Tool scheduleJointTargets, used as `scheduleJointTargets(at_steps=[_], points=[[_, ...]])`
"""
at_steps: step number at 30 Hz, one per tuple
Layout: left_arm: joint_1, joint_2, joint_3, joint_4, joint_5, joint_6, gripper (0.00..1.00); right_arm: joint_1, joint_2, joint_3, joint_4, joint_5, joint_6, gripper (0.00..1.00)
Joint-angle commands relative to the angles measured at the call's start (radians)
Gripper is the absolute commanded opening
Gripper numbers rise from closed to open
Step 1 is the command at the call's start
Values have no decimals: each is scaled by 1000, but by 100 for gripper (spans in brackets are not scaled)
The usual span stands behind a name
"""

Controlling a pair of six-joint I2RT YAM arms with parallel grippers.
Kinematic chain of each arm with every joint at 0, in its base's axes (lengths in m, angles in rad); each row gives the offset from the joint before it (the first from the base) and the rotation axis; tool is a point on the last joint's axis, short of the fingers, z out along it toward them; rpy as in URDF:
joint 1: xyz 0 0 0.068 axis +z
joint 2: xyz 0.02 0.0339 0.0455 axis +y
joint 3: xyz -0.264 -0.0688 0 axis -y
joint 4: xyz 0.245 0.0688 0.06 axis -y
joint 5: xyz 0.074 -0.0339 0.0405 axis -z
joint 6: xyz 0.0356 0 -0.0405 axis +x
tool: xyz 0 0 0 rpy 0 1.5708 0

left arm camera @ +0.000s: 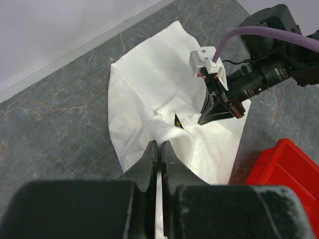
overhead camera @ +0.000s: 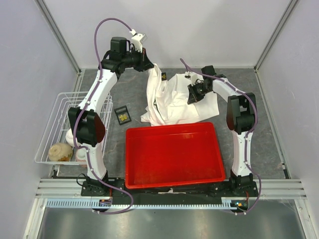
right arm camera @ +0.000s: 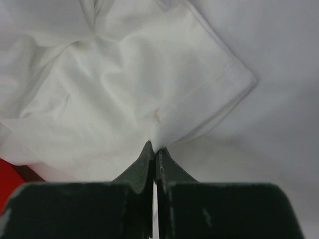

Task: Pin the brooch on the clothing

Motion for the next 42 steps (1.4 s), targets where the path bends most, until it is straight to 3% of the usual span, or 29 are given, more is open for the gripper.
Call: scheduleJointTargets(at_steps=[1,9,15,16,17,18,20,21,23,24,25,27,28,30,31,32,34,37,39,42], points=[[6,-43,-7,32,21,17,2,-14,-58,37,25,-63,22,0],[0,-47,26,-9,-21,133,2,-239,-241,155,54,-291,269,0],[-16,38,131,-29,-77,193,2,-329,-457,108,177,-532,613,0],[-25,55,145,-32,-74,198,2,-324,-533,67,230,-567,680,0],[-28,71,172,-31,-66,196,2,-319,-578,-58,423,-578,787,0],[-33,107,187,-32,-36,198,2,-315,-622,-135,558,-585,1010,0],[-46,147,241,-31,-22,187,2,-295,-747,-343,940,-566,1252,0],[-48,170,260,-29,-15,182,2,-284,-779,-386,1009,-556,1389,0],[-48,212,298,-35,-6,161,12,-232,-841,-439,1039,-522,1426,0],[-46,214,300,-55,12,156,34,-212,-857,-449,1033,-505,1427,0],[-39,177,295,-64,44,149,43,-191,-892,-458,1025,-476,1409,0],[-25,104,206,-70,159,149,60,-137,-926,-478,999,-386,1374,0],[-17,41,145,-28,172,159,62,-103,-945,-480,992,-361,1343,0],[-4,-180,-123,72,222,165,67,-70,-956,-483,990,-291,1322,0],[12,-255,-323,198,241,158,70,-36,-956,-484,988,-272,1302,0],[18,-399,-413,245,254,162,77,-19,-953,-487,987,-253,1296,0],[26,-498,-592,290,248,208,78,18,-945,-490,969,-208,1282,0],[56,-636,-740,290,311,245,79,56,-954,-522,973,-160,1266,0],[46,-746,-824,359,363,306,94,76,-965,-547,978,-141,1257,0],[-49,-835,-926,425,286,396,97,113,-971,-565,978,-123,1243,0]])
